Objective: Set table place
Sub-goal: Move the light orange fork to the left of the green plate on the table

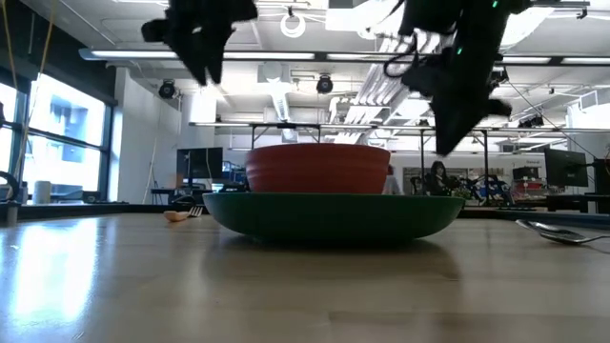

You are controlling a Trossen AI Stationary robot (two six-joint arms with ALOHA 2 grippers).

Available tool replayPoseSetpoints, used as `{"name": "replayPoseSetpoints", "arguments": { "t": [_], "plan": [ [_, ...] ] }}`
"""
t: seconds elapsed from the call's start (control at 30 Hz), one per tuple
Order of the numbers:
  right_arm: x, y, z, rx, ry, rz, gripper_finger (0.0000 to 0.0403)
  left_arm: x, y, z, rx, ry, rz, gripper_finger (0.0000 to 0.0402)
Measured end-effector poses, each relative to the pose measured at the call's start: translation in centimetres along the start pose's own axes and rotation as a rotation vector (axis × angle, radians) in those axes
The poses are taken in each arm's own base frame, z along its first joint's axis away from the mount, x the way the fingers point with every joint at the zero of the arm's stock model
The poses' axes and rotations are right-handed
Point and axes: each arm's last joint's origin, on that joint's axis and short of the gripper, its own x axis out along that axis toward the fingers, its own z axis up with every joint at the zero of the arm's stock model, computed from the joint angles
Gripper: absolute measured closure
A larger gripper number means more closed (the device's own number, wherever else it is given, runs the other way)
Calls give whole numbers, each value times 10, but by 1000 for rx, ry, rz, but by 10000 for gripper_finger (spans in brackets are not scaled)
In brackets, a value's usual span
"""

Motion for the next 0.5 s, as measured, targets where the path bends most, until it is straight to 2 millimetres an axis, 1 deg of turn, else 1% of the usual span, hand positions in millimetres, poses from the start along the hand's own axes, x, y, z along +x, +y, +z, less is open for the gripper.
{"name": "replayPoseSetpoints", "arguments": {
  "t": [0.13, 0.27, 0.37, 0.5],
  "plan": [
    [-33, -10, 4, -10, -80, -22, 403, 31, -1, -18, -93, 60, 44, 268],
    [-58, -21, 4, -18, -163, -15, 403, 58, -1, -32, -168, 74, 66, 268],
    [-70, -27, 3, -18, -207, 4, 403, 72, 4, -34, -236, 93, 82, 268],
    [-77, -33, 1, -39, -225, 19, 403, 87, 16, -29, -305, 101, 117, 268]
  ]
}}
